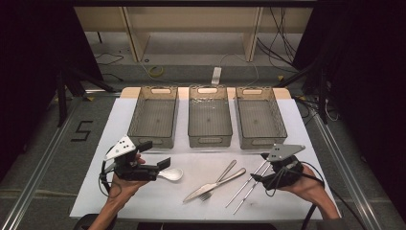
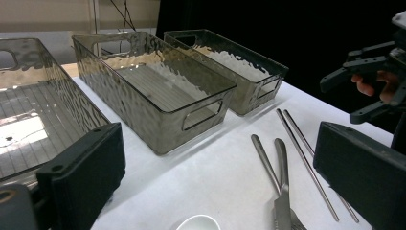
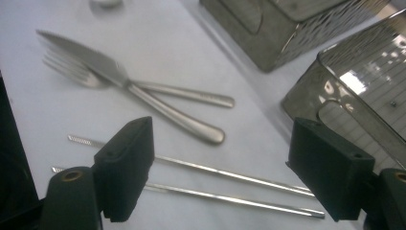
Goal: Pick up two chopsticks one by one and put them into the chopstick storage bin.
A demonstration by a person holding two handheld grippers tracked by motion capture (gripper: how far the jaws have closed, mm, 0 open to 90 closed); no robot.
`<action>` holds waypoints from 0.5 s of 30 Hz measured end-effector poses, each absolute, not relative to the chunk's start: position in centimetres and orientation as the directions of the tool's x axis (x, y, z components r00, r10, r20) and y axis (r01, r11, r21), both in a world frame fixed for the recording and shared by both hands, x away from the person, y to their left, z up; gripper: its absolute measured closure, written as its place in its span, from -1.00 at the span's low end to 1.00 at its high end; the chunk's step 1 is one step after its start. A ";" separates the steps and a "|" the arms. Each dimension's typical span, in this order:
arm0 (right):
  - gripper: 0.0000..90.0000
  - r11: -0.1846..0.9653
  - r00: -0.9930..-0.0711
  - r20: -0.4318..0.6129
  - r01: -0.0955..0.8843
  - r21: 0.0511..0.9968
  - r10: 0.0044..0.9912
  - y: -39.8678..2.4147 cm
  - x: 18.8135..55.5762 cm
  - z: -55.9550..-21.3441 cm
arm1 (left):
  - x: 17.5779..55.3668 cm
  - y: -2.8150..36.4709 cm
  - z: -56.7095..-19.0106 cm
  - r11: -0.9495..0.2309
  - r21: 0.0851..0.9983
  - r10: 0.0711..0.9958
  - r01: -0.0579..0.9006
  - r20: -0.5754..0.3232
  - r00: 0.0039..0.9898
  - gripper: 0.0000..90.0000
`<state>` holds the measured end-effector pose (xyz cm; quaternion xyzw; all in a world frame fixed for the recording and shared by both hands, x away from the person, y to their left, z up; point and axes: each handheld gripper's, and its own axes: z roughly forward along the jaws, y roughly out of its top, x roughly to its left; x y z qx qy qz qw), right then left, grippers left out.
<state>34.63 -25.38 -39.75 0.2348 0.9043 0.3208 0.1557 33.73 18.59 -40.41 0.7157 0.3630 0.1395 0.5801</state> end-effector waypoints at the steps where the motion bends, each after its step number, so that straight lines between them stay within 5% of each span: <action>1: -0.44 0.697 -0.848 -0.130 0.325 0.639 0.514 -25.4 34.9 -39.8 | 33.7 18.6 -40.4 -0.059 0.931 0.682 0.359 -0.225 0.696 -0.93; 15: -0.36 0.881 -0.921 -0.137 0.295 0.370 0.366 -24.2 37.6 -42.7 | 33.7 18.6 -40.4 -0.058 0.932 0.680 0.358 -0.225 0.698 -0.93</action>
